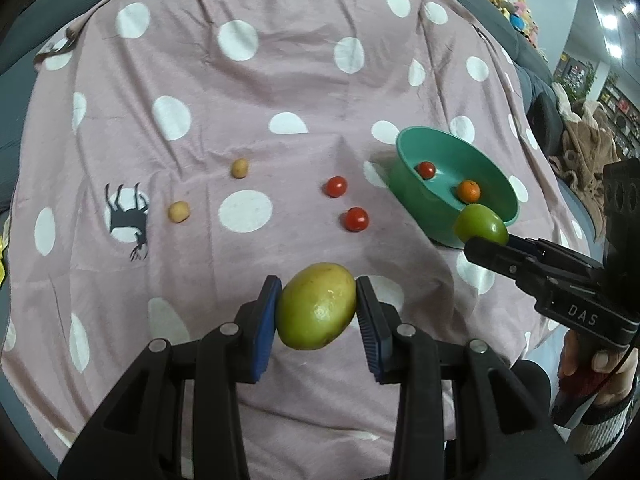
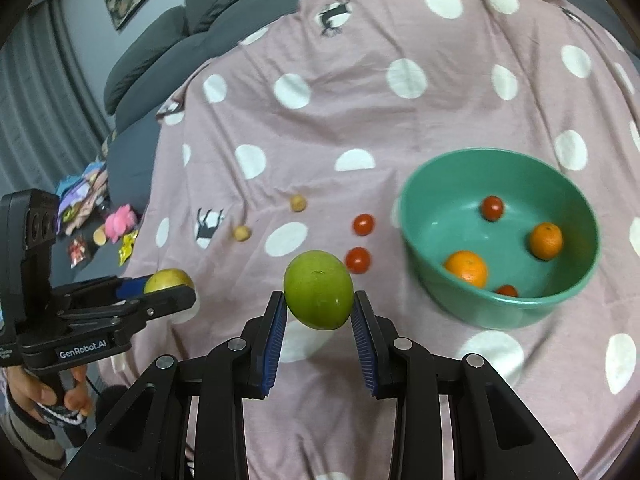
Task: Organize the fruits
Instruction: 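Carry the held pear and green apple over the green bowl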
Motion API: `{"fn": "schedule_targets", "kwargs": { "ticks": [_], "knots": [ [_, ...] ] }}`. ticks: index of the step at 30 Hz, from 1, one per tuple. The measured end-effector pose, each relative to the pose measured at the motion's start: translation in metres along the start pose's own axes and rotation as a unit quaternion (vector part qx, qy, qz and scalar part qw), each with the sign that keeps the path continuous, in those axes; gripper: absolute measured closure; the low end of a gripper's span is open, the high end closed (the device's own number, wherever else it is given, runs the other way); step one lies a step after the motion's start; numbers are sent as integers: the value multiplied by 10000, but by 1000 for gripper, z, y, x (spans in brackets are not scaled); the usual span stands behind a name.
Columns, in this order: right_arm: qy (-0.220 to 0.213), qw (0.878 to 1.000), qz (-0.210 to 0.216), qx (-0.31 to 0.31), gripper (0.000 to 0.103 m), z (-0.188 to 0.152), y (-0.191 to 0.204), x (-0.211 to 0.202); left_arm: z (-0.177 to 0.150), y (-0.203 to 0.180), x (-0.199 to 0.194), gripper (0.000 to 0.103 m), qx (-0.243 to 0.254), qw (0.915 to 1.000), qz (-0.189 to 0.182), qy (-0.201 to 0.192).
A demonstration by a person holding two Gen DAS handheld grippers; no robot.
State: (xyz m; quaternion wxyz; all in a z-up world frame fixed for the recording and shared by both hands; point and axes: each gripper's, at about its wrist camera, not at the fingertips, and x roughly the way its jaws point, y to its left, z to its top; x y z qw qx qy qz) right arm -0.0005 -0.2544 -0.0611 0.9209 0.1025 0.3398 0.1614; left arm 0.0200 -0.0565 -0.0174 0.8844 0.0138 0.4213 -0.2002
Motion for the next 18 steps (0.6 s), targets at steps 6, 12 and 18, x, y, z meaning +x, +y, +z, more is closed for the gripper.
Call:
{"fn": "schedule_targets", "kwargs": {
  "ticks": [6, 12, 18],
  "knots": [
    [-173, 9994, -135, 285, 68, 0, -28, -9, 12, -21, 11, 66, 264, 9995, -159, 41],
    [-317, 9975, -303, 559, 68, 0, -55, -16, 31, -45, 29, 66, 542, 9981, -292, 97],
    [-497, 9946, -464, 787, 68, 4, -81, -22, 54, -75, 49, 66, 798, 9950, -598, 28]
  ]
}}
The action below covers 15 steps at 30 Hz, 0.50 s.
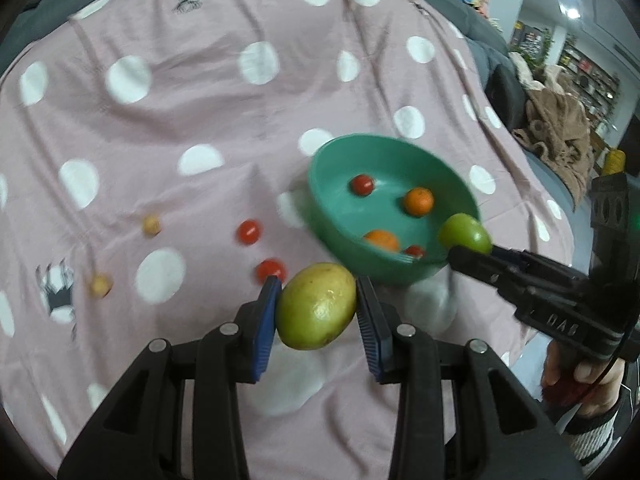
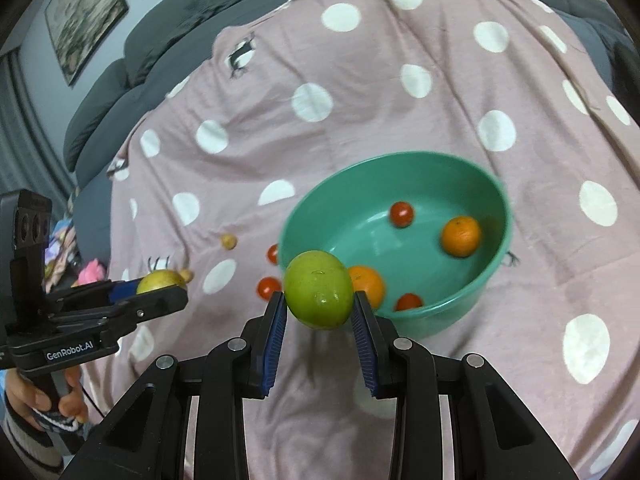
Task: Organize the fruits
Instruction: 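Carry the held pear and green apple over the green bowl, then open both tools to drop the pear and apple into the bowl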
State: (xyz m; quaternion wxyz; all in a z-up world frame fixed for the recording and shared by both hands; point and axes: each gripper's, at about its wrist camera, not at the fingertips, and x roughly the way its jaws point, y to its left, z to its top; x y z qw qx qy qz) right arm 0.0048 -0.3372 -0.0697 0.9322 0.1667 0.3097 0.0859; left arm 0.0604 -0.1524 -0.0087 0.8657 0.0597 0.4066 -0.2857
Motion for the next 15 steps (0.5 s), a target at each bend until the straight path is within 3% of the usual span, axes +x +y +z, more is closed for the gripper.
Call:
{"fn": "schedule_targets", "kwargs": {
  "ticks": [7, 15],
  "knots": [
    [-116, 9995, -263, 91, 68, 8, -19, 5, 35, -37, 43, 65, 353, 9988, -310, -99],
    [-68, 9980, -623, 23, 68, 16, -35, 19, 49, -46, 85, 65, 466, 9985, -281, 100]
  ]
}}
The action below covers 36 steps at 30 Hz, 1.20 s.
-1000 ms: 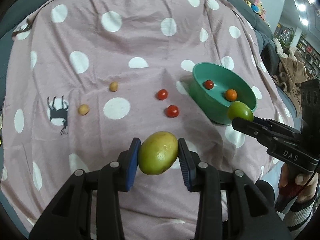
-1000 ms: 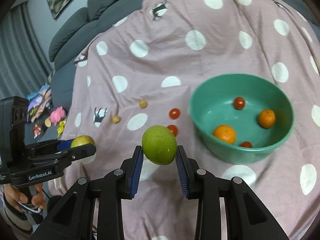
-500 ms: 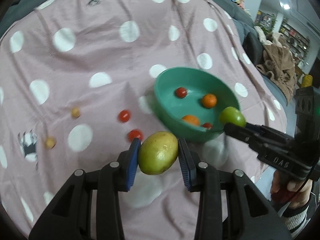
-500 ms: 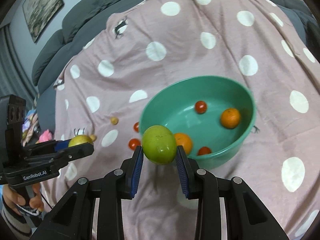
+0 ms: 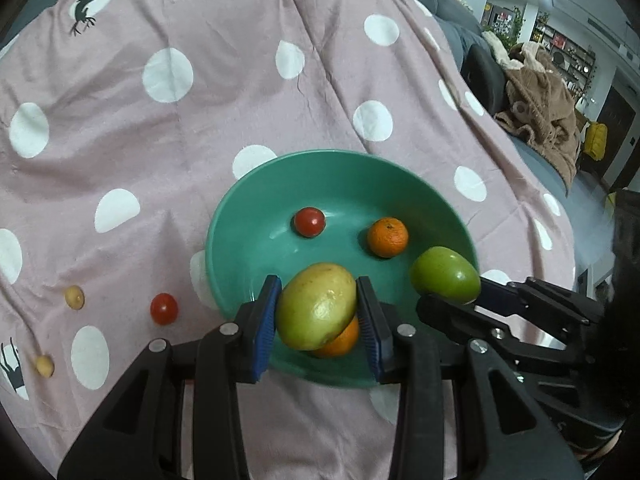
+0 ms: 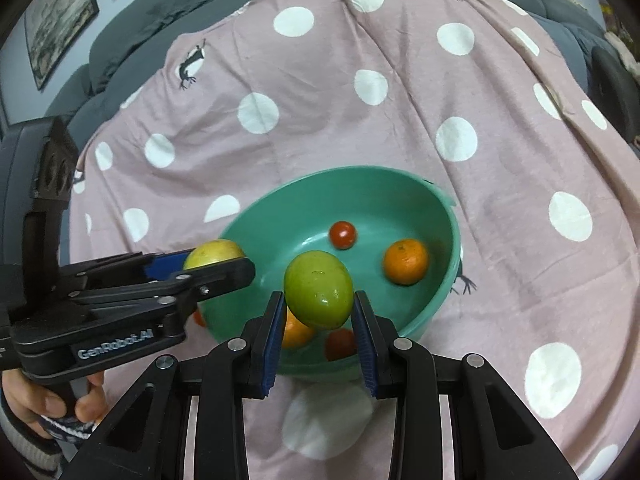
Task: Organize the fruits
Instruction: 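Open both tools to drop the pear and apple into the bowl, then grasp a red cherry tomato on the sheet with the right tool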
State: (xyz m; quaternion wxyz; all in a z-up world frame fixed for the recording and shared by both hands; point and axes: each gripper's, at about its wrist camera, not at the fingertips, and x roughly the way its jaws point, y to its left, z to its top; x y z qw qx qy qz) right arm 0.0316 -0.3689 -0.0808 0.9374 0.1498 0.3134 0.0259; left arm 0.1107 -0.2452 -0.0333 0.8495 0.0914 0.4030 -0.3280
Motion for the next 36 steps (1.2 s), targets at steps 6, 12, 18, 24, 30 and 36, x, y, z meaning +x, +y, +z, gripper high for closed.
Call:
{"fn": "schedule_targets", "kwargs": {
  "ticks": [6, 12, 18, 24, 30, 36],
  "knots": [
    [105, 9996, -245, -112, 68, 2, 0, 10, -1, 5, 9, 54, 8, 9999, 64, 85],
    [56, 9991, -400, -136, 59, 3, 2, 6, -5, 14, -3, 41, -120, 9999, 81, -69],
    [-65, 9996, -219, 155, 59, -2, -5, -14, -38, 42, -45, 22, -393, 9987, 175, -265],
    [-106, 9990, 153, 418, 59, -19, -7, -37, -110, 94, -80, 22, -997, 9926, 662, 185],
    [123, 9990, 371, 196, 59, -32, 16, -42, -182, 134, -122, 22, -1848, 9772, 938, 463],
    [399, 9967, 672, -209, 59, -42, 60, -34, -204, 141, -143, 22, -2132, 9721, 912, 351]
  ]
}}
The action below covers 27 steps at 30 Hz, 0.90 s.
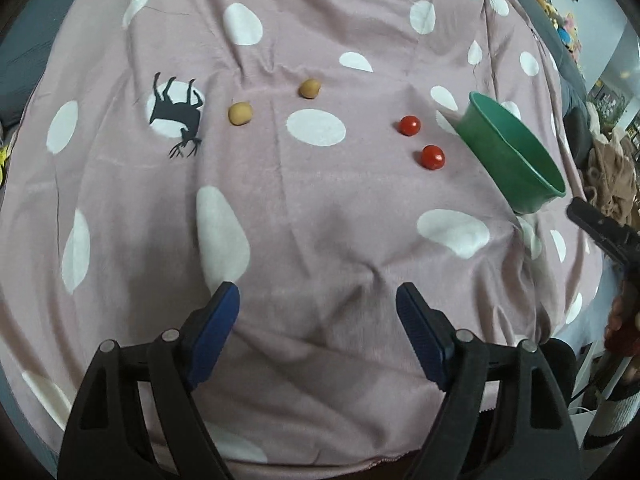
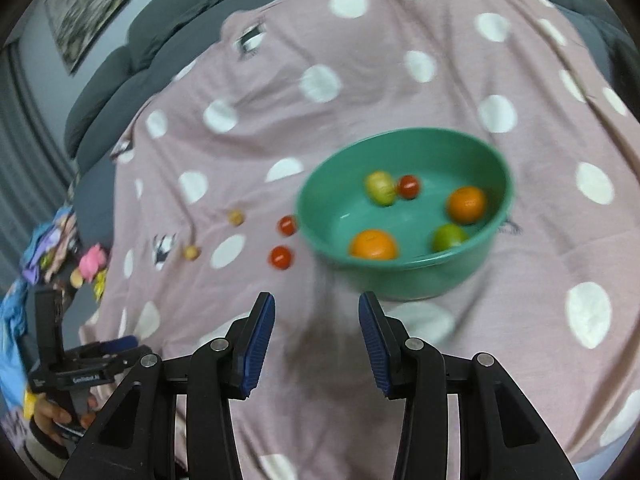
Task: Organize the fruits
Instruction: 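Grasp a red cherry tomato on the sheet with the right tool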
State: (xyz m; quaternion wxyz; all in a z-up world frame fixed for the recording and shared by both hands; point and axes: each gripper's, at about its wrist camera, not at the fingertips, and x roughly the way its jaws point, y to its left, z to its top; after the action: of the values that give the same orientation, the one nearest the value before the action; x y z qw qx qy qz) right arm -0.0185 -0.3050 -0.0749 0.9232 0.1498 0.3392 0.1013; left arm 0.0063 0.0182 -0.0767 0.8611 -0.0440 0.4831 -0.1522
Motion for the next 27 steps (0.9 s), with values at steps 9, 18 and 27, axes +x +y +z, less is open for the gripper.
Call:
{"fn": "schedule_targets", "kwargs": {
  "ticks": [9, 18, 27],
  "knots": [
    [594, 9968, 93, -527, 59, -11, 44, 38, -9, -2, -8, 22, 145, 9994, -274, -172],
    [816, 9917, -183, -980, 59, 5, 66, 82, 5, 6, -2, 22, 142, 9986, -427, -285],
    [1057, 9823, -696, -1379, 59, 25, 77, 140, 20, 14, 11, 22, 103, 9980, -564, -262]
  ]
}}
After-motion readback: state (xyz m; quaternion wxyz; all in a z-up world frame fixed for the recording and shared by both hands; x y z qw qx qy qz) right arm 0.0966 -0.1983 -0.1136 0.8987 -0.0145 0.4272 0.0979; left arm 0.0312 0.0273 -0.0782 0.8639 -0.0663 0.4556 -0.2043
